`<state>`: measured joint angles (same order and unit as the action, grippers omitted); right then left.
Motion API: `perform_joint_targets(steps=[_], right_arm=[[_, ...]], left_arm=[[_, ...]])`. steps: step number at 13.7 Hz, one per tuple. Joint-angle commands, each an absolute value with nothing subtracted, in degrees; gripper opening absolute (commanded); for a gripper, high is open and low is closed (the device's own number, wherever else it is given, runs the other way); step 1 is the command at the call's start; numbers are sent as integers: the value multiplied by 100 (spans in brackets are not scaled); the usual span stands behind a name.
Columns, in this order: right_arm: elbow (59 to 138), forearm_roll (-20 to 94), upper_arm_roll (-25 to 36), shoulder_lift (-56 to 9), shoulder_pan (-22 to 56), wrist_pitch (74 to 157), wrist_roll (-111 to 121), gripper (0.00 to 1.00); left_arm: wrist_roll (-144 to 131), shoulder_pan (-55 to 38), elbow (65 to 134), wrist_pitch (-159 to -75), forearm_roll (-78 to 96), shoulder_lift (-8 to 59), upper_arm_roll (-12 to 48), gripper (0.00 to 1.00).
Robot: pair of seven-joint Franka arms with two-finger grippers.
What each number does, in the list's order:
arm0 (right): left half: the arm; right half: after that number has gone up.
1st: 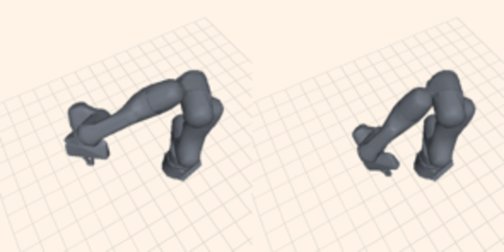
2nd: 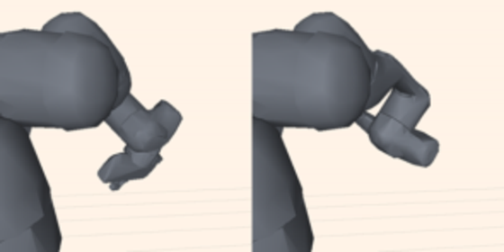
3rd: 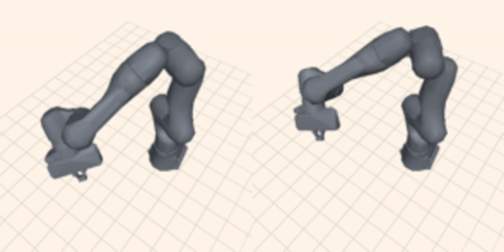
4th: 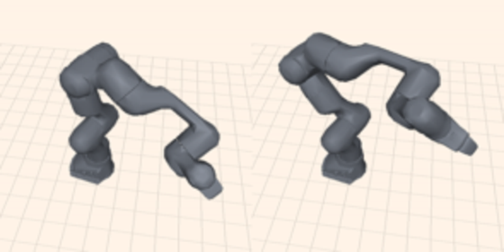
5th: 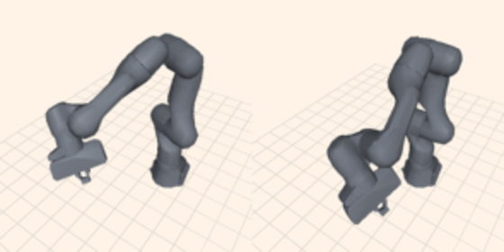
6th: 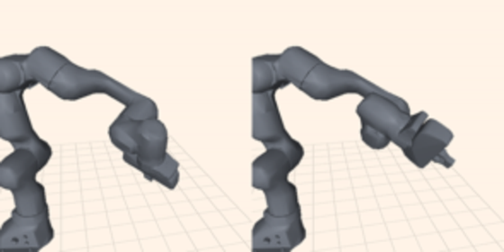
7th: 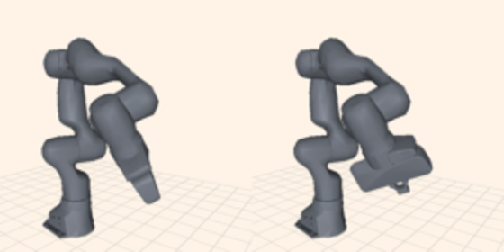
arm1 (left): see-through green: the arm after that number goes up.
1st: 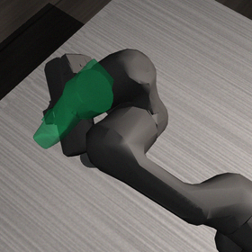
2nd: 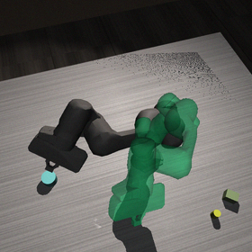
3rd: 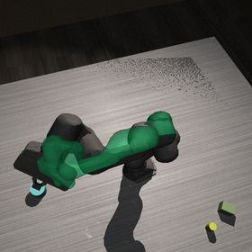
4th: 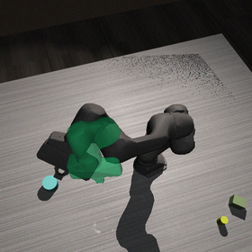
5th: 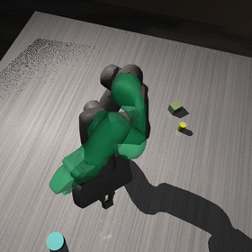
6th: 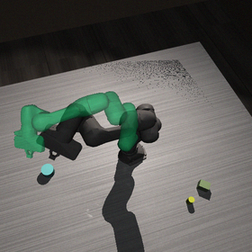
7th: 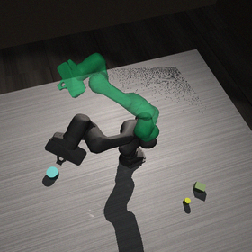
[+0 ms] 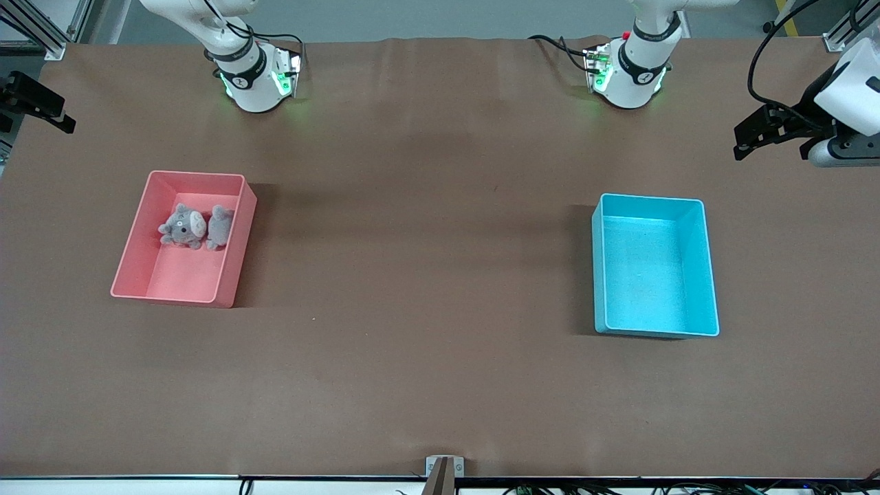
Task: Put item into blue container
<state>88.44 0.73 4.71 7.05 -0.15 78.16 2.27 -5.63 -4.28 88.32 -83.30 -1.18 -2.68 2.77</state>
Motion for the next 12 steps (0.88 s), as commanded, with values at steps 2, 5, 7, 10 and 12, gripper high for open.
perform_joint_targets(steps=[2, 5, 7, 10, 12], right_arm=[[8930, 53, 457, 844, 26, 7831, 105, 100], [8938, 53, 457, 844, 18, 7805, 105, 100], [8930, 53, 457, 835, 18, 7787, 97, 100], [8921, 62, 457, 835, 18, 7778, 70, 100], [8912, 62, 457, 835, 18, 7770, 70, 100]], left_arm=[[-606, -404, 8719, -8332, -149, -272, 308, 100], [-501, -369, 8710, -8332, -141, -264, 290, 100], [-475, -378, 8614, -8332, -158, -106, 281, 100], [-483, -413, 8271, -8288, -184, 210, 290, 100], [-483, -404, 8279, -8279, -167, 290, 281, 100]])
